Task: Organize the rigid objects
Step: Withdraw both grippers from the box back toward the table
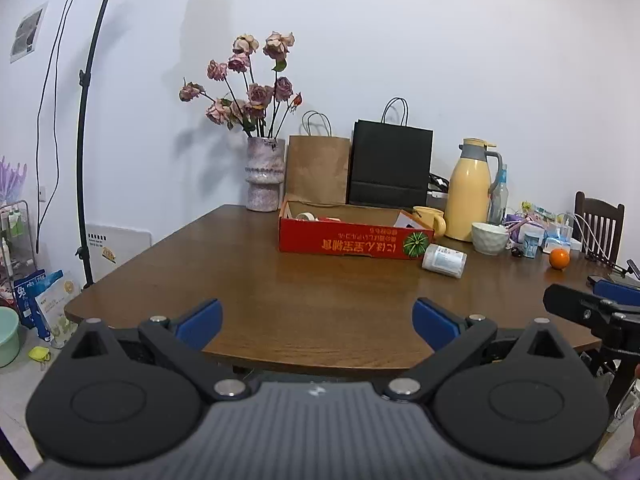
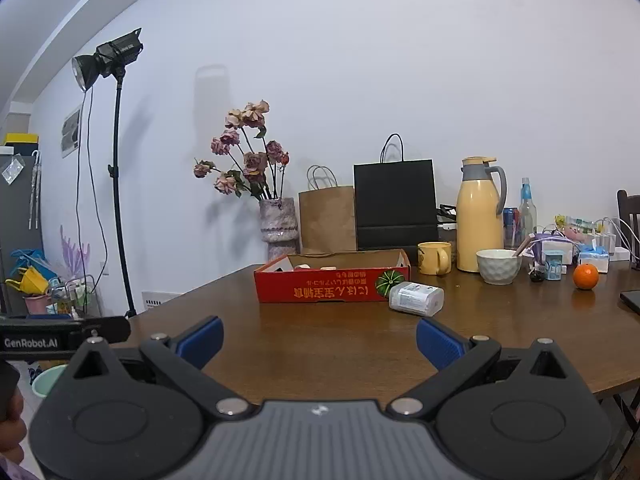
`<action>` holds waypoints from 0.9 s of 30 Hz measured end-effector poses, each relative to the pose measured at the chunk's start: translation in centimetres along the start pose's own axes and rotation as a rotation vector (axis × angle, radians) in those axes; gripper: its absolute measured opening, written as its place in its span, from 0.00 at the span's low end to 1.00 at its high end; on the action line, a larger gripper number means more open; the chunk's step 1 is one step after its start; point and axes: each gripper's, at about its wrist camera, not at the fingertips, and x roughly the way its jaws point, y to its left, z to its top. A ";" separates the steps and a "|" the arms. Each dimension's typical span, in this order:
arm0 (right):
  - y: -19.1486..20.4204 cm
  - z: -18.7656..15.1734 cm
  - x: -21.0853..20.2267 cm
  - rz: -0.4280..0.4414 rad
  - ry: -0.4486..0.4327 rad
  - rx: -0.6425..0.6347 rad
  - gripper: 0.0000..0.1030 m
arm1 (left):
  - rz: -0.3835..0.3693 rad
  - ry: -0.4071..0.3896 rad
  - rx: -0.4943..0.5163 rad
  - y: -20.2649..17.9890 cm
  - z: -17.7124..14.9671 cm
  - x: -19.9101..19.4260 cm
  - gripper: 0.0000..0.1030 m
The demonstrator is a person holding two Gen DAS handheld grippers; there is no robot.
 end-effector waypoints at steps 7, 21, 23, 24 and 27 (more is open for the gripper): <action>-0.3 -0.3 0.6 -0.019 0.005 -0.006 1.00 | -0.028 0.005 0.033 -0.1 -0.3 0.8 1.00; -4.8 -0.7 7.0 -0.121 0.074 0.042 1.00 | -0.005 -0.019 0.063 -1.3 1.3 7.0 1.00; -5.4 -0.6 8.1 -0.123 0.081 0.050 1.00 | 0.001 -0.010 0.062 -1.5 1.6 8.3 1.00; -5.7 -0.5 8.7 -0.124 0.084 0.050 1.00 | 0.001 -0.003 0.059 -1.5 1.7 9.0 1.00; -6.8 -0.3 10.4 -0.136 0.100 0.055 1.00 | -0.002 0.022 0.050 -1.9 2.3 11.4 1.00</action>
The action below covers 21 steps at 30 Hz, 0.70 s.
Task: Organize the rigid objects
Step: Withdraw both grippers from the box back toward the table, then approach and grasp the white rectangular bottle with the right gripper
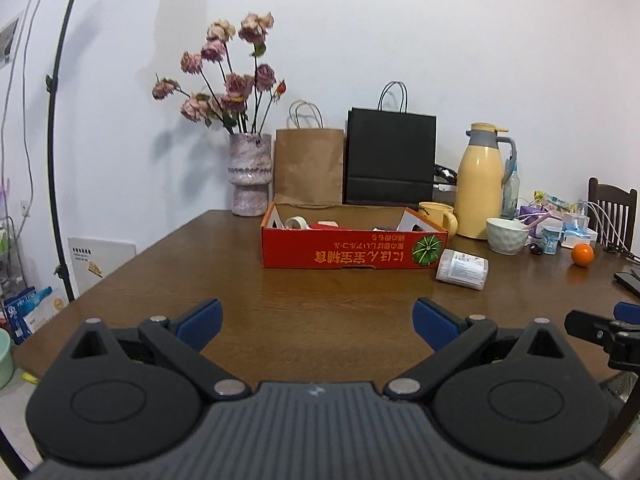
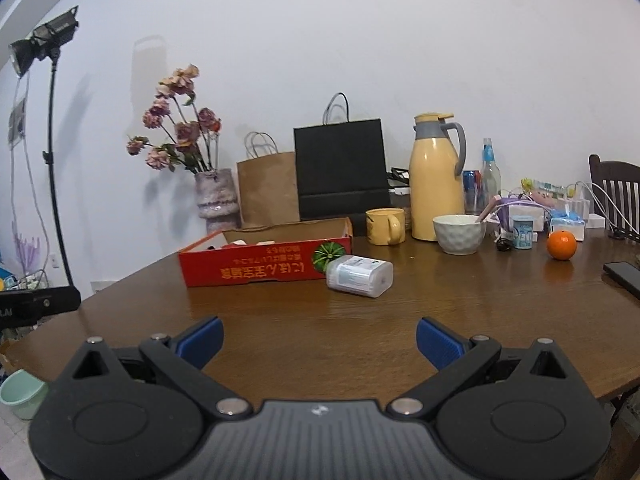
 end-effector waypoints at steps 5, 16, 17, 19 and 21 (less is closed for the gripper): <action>-1.6 1.6 3.3 -0.018 0.006 0.003 1.00 | -0.028 0.020 0.010 -1.2 1.3 4.3 1.00; -5.1 5.2 13.5 -0.044 0.049 -0.044 1.00 | -0.195 0.076 0.052 -5.5 5.3 16.2 1.00; -5.4 5.5 14.6 -0.043 0.063 -0.049 0.99 | -0.198 0.090 0.060 -5.9 5.4 17.4 1.00; -5.8 6.2 16.9 -0.023 0.087 -0.055 0.97 | -0.225 0.123 0.081 -6.8 5.5 19.9 1.00; -6.3 6.8 19.6 0.017 0.133 -0.036 0.93 | -0.253 0.165 0.088 -7.5 5.5 21.9 1.00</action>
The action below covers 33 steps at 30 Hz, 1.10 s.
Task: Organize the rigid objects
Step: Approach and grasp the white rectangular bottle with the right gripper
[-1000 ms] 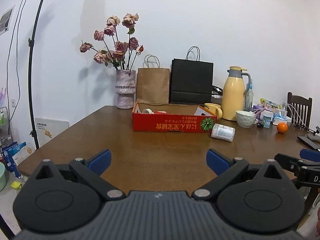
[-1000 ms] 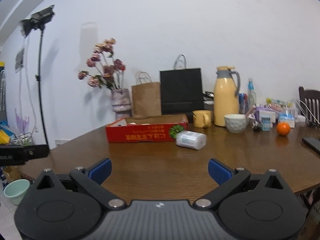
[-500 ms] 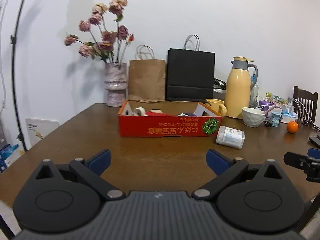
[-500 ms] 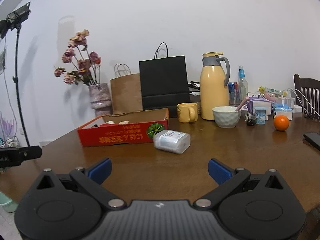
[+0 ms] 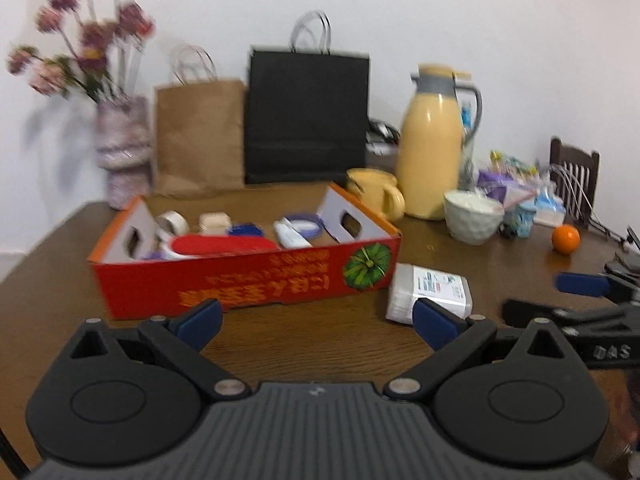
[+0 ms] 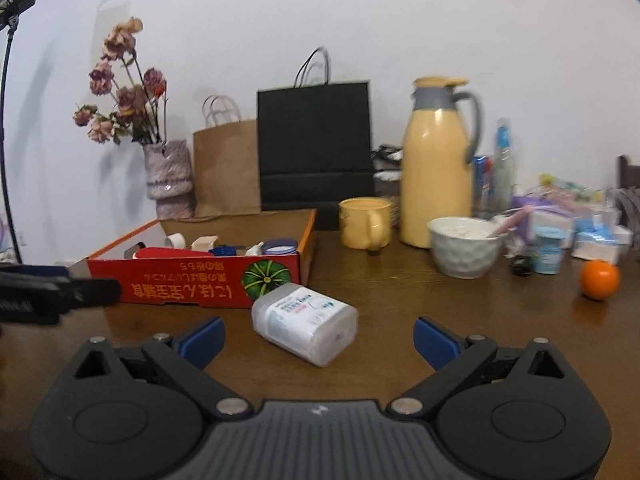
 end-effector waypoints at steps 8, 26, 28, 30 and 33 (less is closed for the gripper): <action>-1.8 1.6 8.6 0.076 0.146 0.086 0.81 | -0.055 0.080 -0.013 0.1 0.6 5.5 1.00; -6.2 1.7 11.7 0.156 0.247 0.290 0.38 | -0.317 0.242 -0.125 -2.3 2.7 16.2 0.52; -6.8 1.9 11.5 0.149 0.237 0.320 0.41 | -0.276 0.235 -0.147 -2.1 3.1 16.0 0.59; -7.1 2.2 10.7 0.128 0.208 0.329 0.57 | -0.277 0.221 -0.167 -1.7 3.7 15.3 0.69; -8.1 2.5 10.4 0.129 0.159 0.391 0.72 | -0.288 0.166 -0.155 -2.0 4.4 14.8 0.72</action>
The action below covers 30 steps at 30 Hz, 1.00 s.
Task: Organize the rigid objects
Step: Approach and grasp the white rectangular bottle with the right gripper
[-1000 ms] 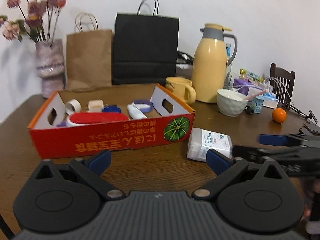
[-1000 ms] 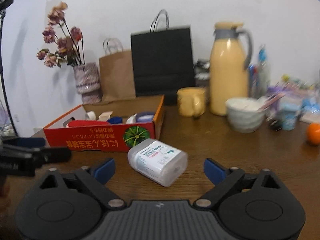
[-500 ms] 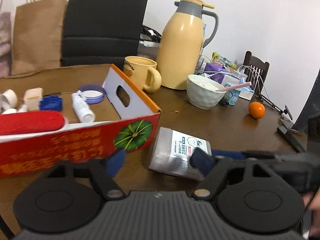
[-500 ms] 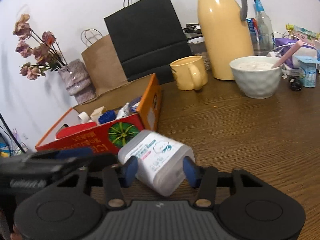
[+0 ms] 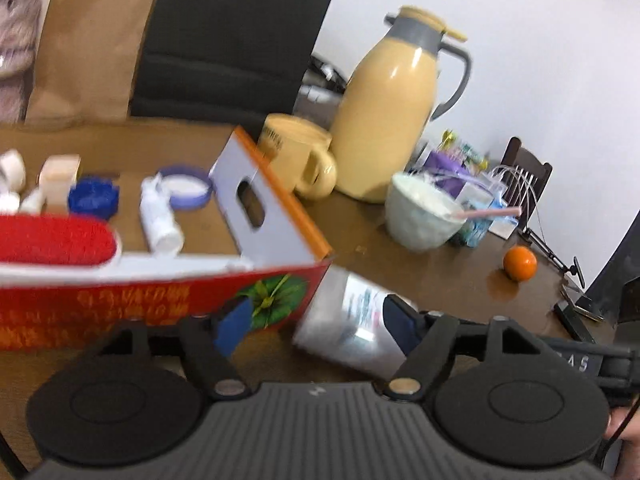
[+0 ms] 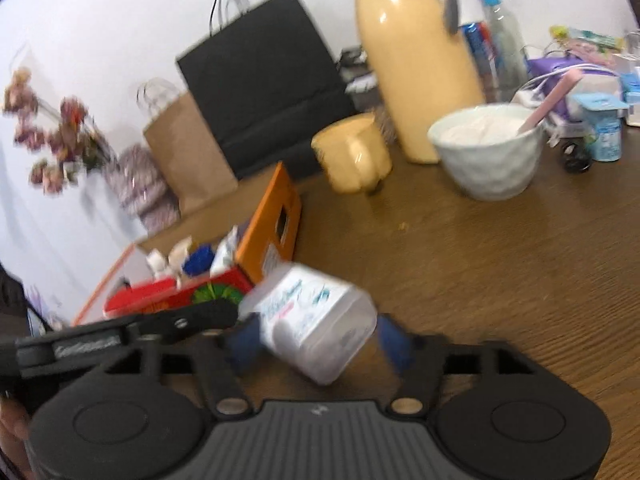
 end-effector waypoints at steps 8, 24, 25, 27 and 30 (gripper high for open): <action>-1.6 0.8 2.7 0.011 0.024 0.089 0.34 | -0.009 0.079 -0.141 -0.4 0.5 3.5 0.40; 3.6 -4.1 -1.3 0.249 0.190 -0.099 0.24 | 0.078 0.108 -0.183 0.4 -6.7 -9.6 0.35; 4.0 -4.3 -1.3 0.259 0.194 -0.096 0.25 | 0.082 0.098 -0.199 0.9 -6.8 -10.2 0.39; 4.4 -4.6 -1.6 0.252 0.186 -0.093 0.27 | 0.121 0.072 -0.215 1.5 -6.5 -10.7 0.45; 4.8 -4.9 -2.3 0.264 0.183 -0.066 0.27 | 0.131 0.064 -0.192 1.3 -6.1 -10.4 0.46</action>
